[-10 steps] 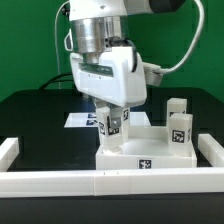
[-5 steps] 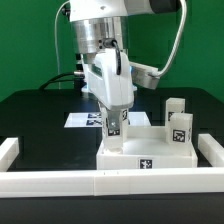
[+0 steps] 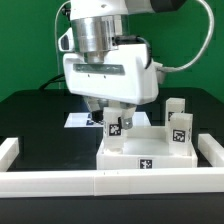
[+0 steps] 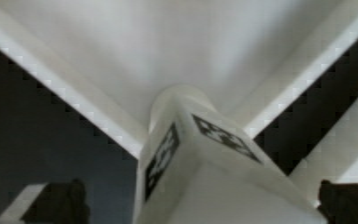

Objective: Assemble square table

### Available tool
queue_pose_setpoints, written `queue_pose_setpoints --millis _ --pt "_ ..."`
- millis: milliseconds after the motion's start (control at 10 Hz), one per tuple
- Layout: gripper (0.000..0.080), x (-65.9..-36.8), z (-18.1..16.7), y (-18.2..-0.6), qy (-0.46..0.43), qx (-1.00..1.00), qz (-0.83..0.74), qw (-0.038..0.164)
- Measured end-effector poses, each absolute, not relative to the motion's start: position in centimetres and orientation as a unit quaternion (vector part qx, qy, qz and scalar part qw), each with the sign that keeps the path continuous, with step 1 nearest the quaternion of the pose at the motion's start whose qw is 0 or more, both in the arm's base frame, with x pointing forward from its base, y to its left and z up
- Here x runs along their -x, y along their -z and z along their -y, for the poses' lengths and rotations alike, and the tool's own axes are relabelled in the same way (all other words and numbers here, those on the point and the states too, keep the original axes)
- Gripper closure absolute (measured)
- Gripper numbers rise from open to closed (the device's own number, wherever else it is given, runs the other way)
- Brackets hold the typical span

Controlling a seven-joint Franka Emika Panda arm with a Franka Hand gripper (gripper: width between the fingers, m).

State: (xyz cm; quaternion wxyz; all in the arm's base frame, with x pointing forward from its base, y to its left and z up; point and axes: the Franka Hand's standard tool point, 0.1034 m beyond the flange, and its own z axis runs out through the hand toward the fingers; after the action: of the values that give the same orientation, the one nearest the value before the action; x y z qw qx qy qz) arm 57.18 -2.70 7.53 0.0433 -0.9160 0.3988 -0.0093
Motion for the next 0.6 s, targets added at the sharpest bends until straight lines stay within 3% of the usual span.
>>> queue_pose_setpoints --millis 400,600 --pt "0.0151 -56.88 2.25 -7.38 0.01 0.983 -0.185 0.002" --pt "0.0151 -56.89 2.19 -7.44 0.011 0.993 -0.121 0.001"
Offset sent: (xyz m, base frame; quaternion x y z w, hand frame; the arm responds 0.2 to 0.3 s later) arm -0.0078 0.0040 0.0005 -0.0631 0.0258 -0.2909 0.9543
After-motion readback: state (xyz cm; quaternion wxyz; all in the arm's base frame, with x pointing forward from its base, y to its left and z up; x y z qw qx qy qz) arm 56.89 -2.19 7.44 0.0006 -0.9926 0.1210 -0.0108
